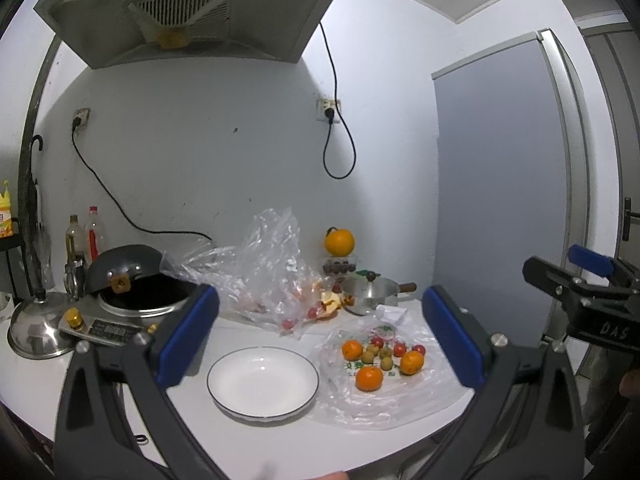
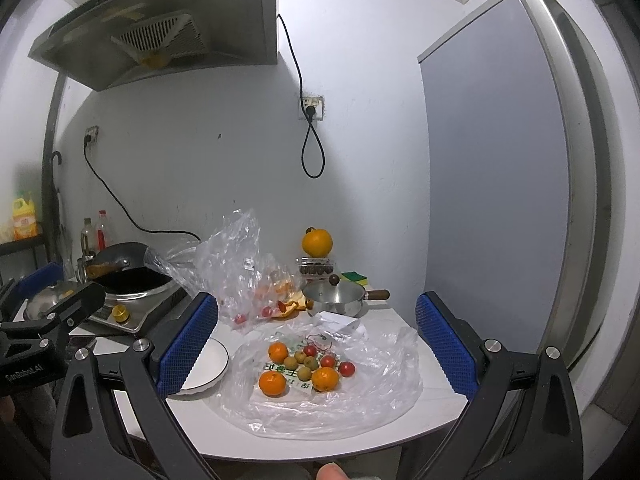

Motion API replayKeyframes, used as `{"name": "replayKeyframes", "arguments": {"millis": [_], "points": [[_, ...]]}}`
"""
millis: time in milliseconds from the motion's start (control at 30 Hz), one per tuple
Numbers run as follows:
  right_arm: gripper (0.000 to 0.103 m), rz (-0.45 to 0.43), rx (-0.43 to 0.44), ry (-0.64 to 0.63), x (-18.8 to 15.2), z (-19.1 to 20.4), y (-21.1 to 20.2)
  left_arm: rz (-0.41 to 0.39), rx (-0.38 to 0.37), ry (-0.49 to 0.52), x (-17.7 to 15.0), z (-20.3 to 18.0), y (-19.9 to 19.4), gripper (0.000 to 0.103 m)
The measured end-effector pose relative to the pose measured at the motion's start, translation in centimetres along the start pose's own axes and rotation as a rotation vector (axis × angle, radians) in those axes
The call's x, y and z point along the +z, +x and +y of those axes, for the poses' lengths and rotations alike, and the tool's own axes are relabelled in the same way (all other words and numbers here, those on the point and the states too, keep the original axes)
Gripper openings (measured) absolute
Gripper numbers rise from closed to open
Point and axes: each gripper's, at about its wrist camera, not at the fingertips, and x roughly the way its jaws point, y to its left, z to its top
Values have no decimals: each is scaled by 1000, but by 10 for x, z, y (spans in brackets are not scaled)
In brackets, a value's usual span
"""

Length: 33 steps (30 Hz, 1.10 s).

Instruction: Organize fruits

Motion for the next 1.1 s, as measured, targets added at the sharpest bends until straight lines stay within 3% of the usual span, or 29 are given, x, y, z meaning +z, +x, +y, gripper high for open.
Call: {"name": "replayKeyframes", "arguments": {"millis": [1100], "points": [[101, 0, -4, 6, 1, -1, 2, 1, 0, 1, -4, -1, 0, 103]]}}
